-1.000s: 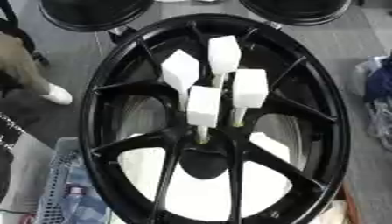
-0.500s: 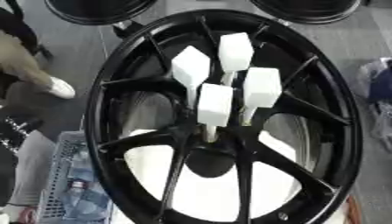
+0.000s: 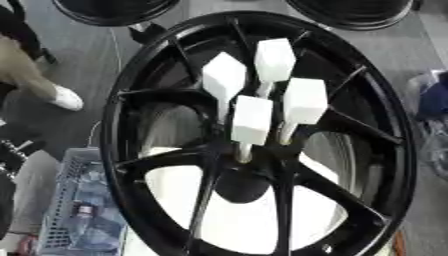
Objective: Pull the pin out of the wheel hub.
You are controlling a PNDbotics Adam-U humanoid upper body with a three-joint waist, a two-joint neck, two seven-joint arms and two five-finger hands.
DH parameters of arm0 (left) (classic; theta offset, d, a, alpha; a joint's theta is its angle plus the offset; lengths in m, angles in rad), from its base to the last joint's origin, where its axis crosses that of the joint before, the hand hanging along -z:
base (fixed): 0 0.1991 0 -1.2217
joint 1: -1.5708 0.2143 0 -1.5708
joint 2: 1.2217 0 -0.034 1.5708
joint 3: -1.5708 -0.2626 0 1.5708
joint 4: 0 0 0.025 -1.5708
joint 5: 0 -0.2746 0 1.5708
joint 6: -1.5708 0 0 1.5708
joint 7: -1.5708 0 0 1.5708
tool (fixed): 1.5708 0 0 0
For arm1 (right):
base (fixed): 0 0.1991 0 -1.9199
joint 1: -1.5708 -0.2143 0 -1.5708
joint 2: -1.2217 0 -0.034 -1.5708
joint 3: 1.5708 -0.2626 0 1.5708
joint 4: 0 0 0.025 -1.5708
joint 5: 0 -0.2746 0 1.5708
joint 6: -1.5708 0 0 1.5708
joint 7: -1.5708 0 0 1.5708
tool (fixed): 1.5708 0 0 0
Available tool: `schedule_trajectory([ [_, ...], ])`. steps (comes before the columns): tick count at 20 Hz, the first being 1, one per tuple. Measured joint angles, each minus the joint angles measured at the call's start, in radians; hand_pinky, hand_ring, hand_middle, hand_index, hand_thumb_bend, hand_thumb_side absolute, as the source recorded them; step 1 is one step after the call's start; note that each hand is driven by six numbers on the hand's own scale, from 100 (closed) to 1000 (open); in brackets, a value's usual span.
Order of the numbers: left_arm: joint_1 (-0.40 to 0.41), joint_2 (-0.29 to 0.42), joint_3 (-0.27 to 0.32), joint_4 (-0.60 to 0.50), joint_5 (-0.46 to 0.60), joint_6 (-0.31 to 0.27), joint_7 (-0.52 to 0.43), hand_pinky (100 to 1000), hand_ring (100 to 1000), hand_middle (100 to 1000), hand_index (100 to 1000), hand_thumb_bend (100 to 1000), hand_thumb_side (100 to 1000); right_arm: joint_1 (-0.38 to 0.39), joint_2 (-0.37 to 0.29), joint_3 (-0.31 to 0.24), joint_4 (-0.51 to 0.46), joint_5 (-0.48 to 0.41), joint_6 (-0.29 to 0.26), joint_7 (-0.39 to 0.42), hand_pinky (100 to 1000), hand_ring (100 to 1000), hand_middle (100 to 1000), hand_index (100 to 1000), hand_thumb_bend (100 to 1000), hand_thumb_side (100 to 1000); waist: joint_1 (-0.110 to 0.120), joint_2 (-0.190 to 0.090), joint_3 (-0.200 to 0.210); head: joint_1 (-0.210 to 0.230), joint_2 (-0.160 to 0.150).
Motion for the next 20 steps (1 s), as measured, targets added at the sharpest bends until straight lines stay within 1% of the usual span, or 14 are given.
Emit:
schedule_trajectory([
  [1,0.000,0.000,0.001,0.000,0.000,0.000,0.000,819,819,669,757,115,853,-0.017,-0.013,0.004,0.000,0.000,0.012,0.019,591,869,851,844,100,253,-0.003,0.000,0.001,0.000,0.000],
  [2,0.000,0.000,0.001,0.000,-0.001,0.000,0.000,819,819,669,757,115,853,-0.037,-0.026,0.007,0.000,0.000,0.023,0.041,591,869,851,844,100,253,-0.007,0.000,0.003,0.000,0.000],
  [3,0.001,0.000,0.001,0.000,-0.001,0.000,0.000,819,817,669,757,116,853,-0.056,-0.039,0.012,0.000,0.000,0.034,0.063,601,868,848,845,100,209,-0.010,0.000,0.006,-0.001,-0.001],
  [4,0.001,0.000,0.001,0.000,-0.003,0.000,0.000,818,816,669,757,116,853,-0.075,-0.052,0.018,-0.001,0.002,0.044,0.088,610,867,836,846,100,100,-0.014,0.000,0.008,-0.003,-0.004],
  [5,0.001,0.001,0.001,0.000,-0.003,0.000,0.000,818,814,670,757,116,854,-0.093,-0.065,0.024,-0.001,0.005,0.051,0.115,618,867,845,846,100,168,-0.015,0.000,0.010,-0.004,-0.007],
  [8,0.001,0.002,0.001,0.000,-0.003,0.002,-0.002,818,811,670,756,117,856,-0.138,-0.095,0.054,-0.003,0.033,0.057,0.212,659,864,839,849,100,100,-0.019,0.000,0.021,-0.013,-0.008],
  [11,0.000,0.009,0.001,0.000,-0.003,0.005,-0.004,818,811,670,756,119,857,-0.170,-0.115,0.089,-0.005,0.083,0.041,0.312,683,864,837,850,100,100,-0.026,0.000,0.034,-0.022,-0.009],
  [14,-0.002,0.009,0.000,0.000,-0.003,0.009,-0.009,818,811,670,756,121,859,-0.199,-0.128,0.127,-0.006,0.124,0.015,0.394,701,866,840,850,100,105,-0.033,0.000,0.047,-0.030,-0.009],
  [19,-0.012,0.012,-0.006,0.000,0.006,0.014,-0.015,818,811,670,756,124,860,-0.223,-0.131,0.190,-0.006,0.173,-0.013,0.491,726,876,849,851,100,124,-0.045,0.000,0.080,-0.049,-0.009],
  [20,-0.013,0.013,-0.006,0.000,0.007,0.015,-0.016,818,811,670,756,120,884,-0.227,-0.131,0.202,-0.006,0.183,-0.018,0.503,728,879,852,851,100,100,-0.047,0.000,0.087,-0.054,-0.011],
])
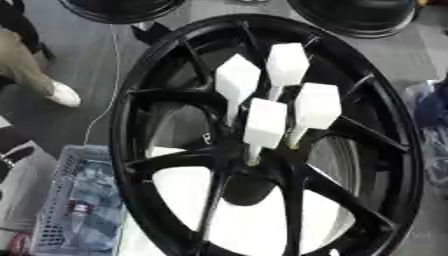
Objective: Pull the pin out of the wheel hub.
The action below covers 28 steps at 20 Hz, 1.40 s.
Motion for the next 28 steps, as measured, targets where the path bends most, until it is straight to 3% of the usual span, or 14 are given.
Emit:
schedule_trajectory([
  [10,-0.015,0.003,-0.012,0.000,0.019,0.007,-0.015,817,811,671,755,129,862,-0.054,0.022,0.146,0.000,0.062,-0.041,0.075,720,906,887,862,100,230,-0.016,-0.003,0.077,-0.077,-0.010],
  [20,-0.025,0.003,-0.018,0.000,0.029,0.017,-0.025,818,812,672,756,132,867,-0.069,0.059,0.269,0.000,0.129,-0.065,0.100,714,910,895,863,100,300,-0.023,-0.003,0.109,-0.126,-0.010],
  [28,-0.032,0.003,-0.024,0.000,0.031,0.017,-0.032,818,812,672,756,132,868,-0.093,0.080,0.332,0.000,0.154,-0.085,0.095,701,913,900,865,100,325,-0.023,-0.003,0.135,-0.151,-0.015],
])
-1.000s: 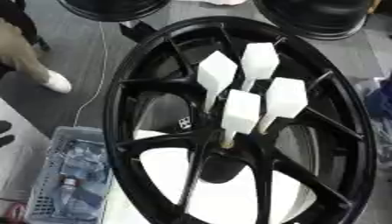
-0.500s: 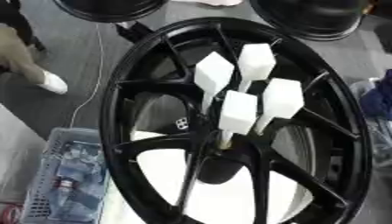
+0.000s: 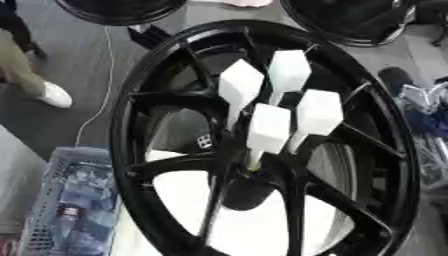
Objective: Pull the pin out of the wheel hub.
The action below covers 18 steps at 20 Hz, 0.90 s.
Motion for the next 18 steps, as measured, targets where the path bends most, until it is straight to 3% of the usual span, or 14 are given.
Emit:
schedule_trajectory([
  [9,0.000,0.000,0.000,0.000,0.002,0.000,0.000,818,812,672,755,134,869,-0.001,0.003,0.019,0.000,0.040,0.033,0.034,720,916,868,897,100,317,0.000,0.000,0.004,0.001,0.000],
  [11,0.000,0.000,0.000,0.000,0.003,0.001,-0.001,817,812,672,754,134,870,-0.001,0.003,0.019,0.000,0.059,0.046,0.051,719,898,793,878,100,432,0.000,0.000,0.003,0.003,0.000],
  [15,0.000,0.000,0.000,0.000,0.003,0.003,-0.003,817,812,672,754,135,870,-0.002,0.003,0.024,0.000,0.093,0.054,0.087,727,898,766,883,100,574,0.000,0.000,0.003,0.005,0.002],
  [16,0.000,0.000,0.000,0.000,0.003,0.004,-0.003,817,812,672,753,135,869,-0.004,0.003,0.025,0.000,0.100,0.053,0.096,724,899,763,888,100,670,0.000,0.000,0.003,0.005,0.002],
  [18,0.000,0.000,0.000,0.000,0.004,0.006,-0.003,816,812,672,753,134,868,-0.009,0.003,0.025,0.000,0.106,0.053,0.111,721,898,760,886,100,714,0.000,-0.001,0.003,0.007,0.003],
])
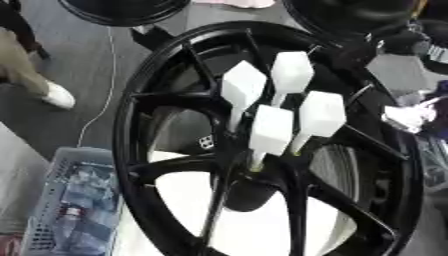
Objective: Pull the pin out of the wheel hub.
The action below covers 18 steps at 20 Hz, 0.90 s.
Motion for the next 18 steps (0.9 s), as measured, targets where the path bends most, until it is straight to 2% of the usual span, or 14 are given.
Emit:
schedule_trajectory([
  [6,0.000,0.000,0.000,0.000,0.004,0.003,0.002,816,812,672,753,137,867,-0.017,0.000,-0.001,0.000,-0.029,0.019,0.024,709,901,758,885,100,762,0.000,-0.012,-0.005,0.000,0.008],
  [9,0.000,0.000,0.000,0.000,0.008,0.006,0.005,815,812,671,753,138,865,-0.030,0.000,-0.009,0.000,-0.055,0.035,0.039,717,918,776,886,100,684,0.000,-0.020,-0.008,0.000,0.010],
  [11,0.001,0.000,0.000,0.000,0.009,0.008,0.005,815,811,669,753,140,865,-0.041,0.000,-0.015,0.000,-0.065,0.047,0.051,730,943,806,891,100,564,0.000,-0.028,-0.011,-0.002,0.016],
  [13,0.001,0.000,0.000,0.000,0.014,0.010,0.005,815,811,668,753,141,864,-0.047,-0.001,-0.018,0.000,-0.068,0.060,0.065,739,965,831,898,100,483,0.001,-0.033,-0.011,-0.003,0.017],
  [18,0.001,0.000,0.000,0.000,0.026,0.011,0.004,814,811,665,750,142,856,-0.061,-0.001,-0.012,0.000,-0.079,0.079,0.102,749,980,847,910,100,422,0.006,-0.054,-0.018,-0.009,0.032],
])
